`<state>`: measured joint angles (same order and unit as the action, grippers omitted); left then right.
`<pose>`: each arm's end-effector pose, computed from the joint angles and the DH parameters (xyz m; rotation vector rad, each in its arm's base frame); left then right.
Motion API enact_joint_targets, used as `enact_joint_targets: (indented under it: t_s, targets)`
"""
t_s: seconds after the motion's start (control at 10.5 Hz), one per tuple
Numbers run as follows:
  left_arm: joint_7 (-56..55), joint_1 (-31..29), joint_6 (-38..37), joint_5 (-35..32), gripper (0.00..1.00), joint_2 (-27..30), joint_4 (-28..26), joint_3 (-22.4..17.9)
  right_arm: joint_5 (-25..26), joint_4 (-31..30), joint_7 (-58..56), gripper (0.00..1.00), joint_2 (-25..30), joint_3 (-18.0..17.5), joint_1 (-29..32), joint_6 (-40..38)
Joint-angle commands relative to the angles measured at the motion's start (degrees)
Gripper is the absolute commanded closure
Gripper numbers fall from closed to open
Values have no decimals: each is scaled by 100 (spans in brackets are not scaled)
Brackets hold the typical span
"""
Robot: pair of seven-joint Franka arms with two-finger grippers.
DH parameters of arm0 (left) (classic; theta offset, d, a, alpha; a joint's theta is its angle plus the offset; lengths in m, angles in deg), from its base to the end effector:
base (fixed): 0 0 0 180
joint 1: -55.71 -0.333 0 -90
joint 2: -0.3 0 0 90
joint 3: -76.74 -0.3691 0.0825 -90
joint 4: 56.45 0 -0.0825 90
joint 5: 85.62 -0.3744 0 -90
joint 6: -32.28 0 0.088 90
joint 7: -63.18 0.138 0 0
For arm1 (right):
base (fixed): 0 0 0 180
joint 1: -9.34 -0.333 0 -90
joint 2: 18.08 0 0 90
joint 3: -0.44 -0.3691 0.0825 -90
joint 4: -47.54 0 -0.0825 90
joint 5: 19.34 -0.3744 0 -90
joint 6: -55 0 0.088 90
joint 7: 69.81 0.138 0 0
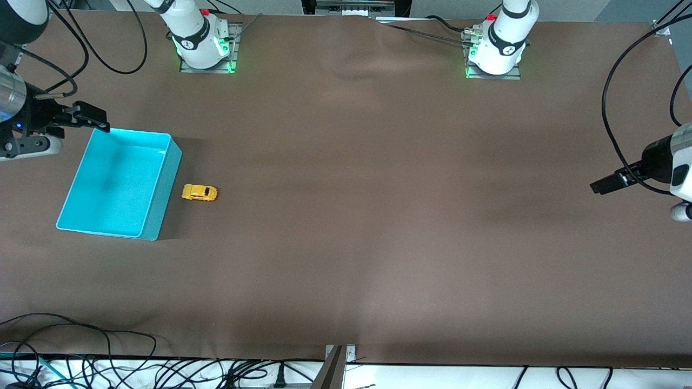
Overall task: Wind up and store yellow beetle car
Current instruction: 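Reach the right gripper toward the car while the left gripper withdraws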
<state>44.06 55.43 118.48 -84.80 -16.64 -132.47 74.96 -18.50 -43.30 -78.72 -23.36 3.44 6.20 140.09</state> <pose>0.6355 0.0177 0.5778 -3.0709 -0.5727 0.1835 0.5571 0.0006 0.5829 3.1125 0.2462 -0.3027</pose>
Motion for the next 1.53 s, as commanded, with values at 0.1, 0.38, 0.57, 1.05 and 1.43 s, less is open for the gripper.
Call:
enact_joint_targets:
  t_s: [0.1,0.38,0.57,1.05,1.43]
  targets:
    - [698,10,-139,128,0,85,105,47,21,-82,-67,0,-114,-79,-99,217]
    - [707,72,-139,128,0,85,105,37,13,-705,-225,0,-18,-281,-64,981]
    - [742,46,-147,76,0,94,105,55,-5,-1179,-713,0,-52,-395,-38,1525]
    - [1260,37,-130,93,0,85,105,46,12,-2436,-2786,0,-62,-545,120,2860]
    - [1287,107,-139,146,0,77,105,64,56,-3316,-4337,0,-219,-765,243,4347]
